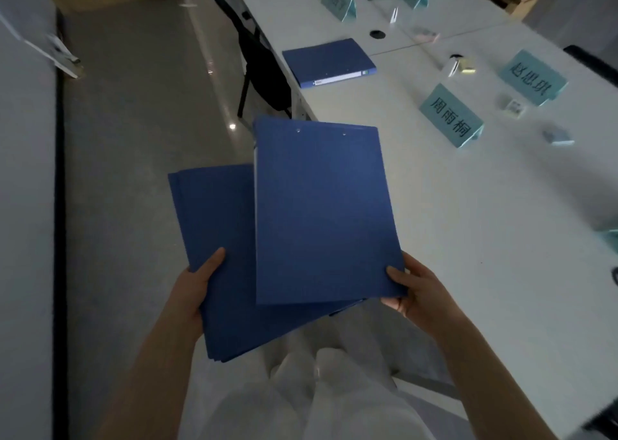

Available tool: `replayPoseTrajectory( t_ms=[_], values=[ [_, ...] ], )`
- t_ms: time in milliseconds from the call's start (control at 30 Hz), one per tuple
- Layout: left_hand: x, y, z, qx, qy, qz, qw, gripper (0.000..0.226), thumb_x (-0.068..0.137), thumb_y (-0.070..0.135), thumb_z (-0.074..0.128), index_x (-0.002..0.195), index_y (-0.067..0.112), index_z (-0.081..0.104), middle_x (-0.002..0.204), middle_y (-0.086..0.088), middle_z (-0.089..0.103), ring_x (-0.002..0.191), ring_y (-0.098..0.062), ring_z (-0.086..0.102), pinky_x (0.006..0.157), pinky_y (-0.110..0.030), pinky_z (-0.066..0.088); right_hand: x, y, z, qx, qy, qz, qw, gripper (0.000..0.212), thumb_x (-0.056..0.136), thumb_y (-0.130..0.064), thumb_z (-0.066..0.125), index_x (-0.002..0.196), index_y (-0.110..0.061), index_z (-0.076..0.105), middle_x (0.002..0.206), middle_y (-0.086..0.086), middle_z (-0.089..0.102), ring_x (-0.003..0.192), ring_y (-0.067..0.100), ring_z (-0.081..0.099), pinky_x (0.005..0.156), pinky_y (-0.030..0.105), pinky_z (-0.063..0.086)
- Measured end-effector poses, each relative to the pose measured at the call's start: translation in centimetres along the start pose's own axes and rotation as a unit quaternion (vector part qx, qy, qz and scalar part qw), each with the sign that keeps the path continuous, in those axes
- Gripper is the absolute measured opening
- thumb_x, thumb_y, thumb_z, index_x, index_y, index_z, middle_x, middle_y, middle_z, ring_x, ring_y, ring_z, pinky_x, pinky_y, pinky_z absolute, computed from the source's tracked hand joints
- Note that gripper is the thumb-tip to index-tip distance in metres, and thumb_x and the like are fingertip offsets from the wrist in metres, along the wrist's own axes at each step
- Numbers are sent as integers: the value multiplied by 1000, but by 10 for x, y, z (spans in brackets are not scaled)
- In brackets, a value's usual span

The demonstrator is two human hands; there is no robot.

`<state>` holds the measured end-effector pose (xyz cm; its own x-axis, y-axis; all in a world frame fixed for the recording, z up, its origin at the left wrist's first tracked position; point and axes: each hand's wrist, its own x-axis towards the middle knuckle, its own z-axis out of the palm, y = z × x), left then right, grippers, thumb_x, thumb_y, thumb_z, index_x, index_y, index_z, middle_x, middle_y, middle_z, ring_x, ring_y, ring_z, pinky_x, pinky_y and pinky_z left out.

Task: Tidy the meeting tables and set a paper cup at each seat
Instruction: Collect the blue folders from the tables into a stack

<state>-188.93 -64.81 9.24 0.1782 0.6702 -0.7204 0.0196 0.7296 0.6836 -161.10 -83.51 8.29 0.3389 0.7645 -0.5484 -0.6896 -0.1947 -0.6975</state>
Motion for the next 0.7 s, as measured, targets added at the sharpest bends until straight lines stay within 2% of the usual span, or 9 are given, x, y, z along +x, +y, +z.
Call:
replayPoseTrajectory(
  t_ms=[133,267,333,400,467,533,600,633,700],
  values=[
    [-3,4,-18,-9,21,16,1000,61,73,53,71,120,14,63,111,-9,72,97,-33,68,75,-45,55,5,8,34,-110,-45,8,993,34,89,5,50,114,-15,61,97,1,76,83,22,73,61,38,61],
    [-7,9,-33,-18,19,28,999,42,80,51,66,106,18,65,107,-6,72,95,-28,68,71,-39,53,16,28,57,-199,-51,15,979,34,89,0,58,119,-15,61,106,6,73,86,27,73,63,41,61],
    [-7,11,-44,-18,19,32,999,48,77,51,68,111,18,64,107,-5,72,95,-27,69,70,-38,54,23,33,67,-267,-60,0,962,31,89,-5,61,117,-18,61,105,6,72,86,28,73,66,41,61],
    [-4,15,-58,-14,28,34,999,57,75,48,72,122,16,62,111,-6,72,96,-28,70,71,-39,56,32,37,77,-385,-65,-34,920,27,90,-12,63,113,-25,62,102,3,72,81,20,72,68,35,60],
    [0,19,-68,-13,37,37,999,49,83,41,70,123,15,61,112,-8,72,95,-28,70,70,-39,56,39,37,87,-514,-65,-56,854,26,87,-33,67,112,-29,63,106,3,69,88,15,69,79,35,56],
    [6,26,-73,-26,40,32,998,41,87,36,67,121,15,61,111,-9,72,95,-29,70,72,-41,55,53,40,93,-569,-79,-45,817,45,81,-54,64,113,-24,66,106,6,68,92,19,67,83,40,56],
    [14,35,-73,-28,41,25,998,39,88,36,66,121,16,62,111,-9,72,95,-30,69,74,-42,55,67,38,107,-530,-96,-5,843,41,88,-43,62,119,-15,64,108,2,69,93,14,67,84,34,56],
    [17,39,-72,-24,40,23,999,38,88,35,65,120,15,62,110,-10,72,95,-30,69,73,-42,55,72,35,114,-489,-93,26,867,39,91,-36,60,123,-14,62,112,0,68,97,13,67,87,32,55],
    [29,50,-69,-17,41,19,999,33,89,35,63,115,16,63,107,-9,72,91,-29,69,68,-39,54,91,29,125,-401,-80,86,909,45,90,-38,59,128,-14,58,120,1,67,106,19,65,97,40,51]
  ],
)
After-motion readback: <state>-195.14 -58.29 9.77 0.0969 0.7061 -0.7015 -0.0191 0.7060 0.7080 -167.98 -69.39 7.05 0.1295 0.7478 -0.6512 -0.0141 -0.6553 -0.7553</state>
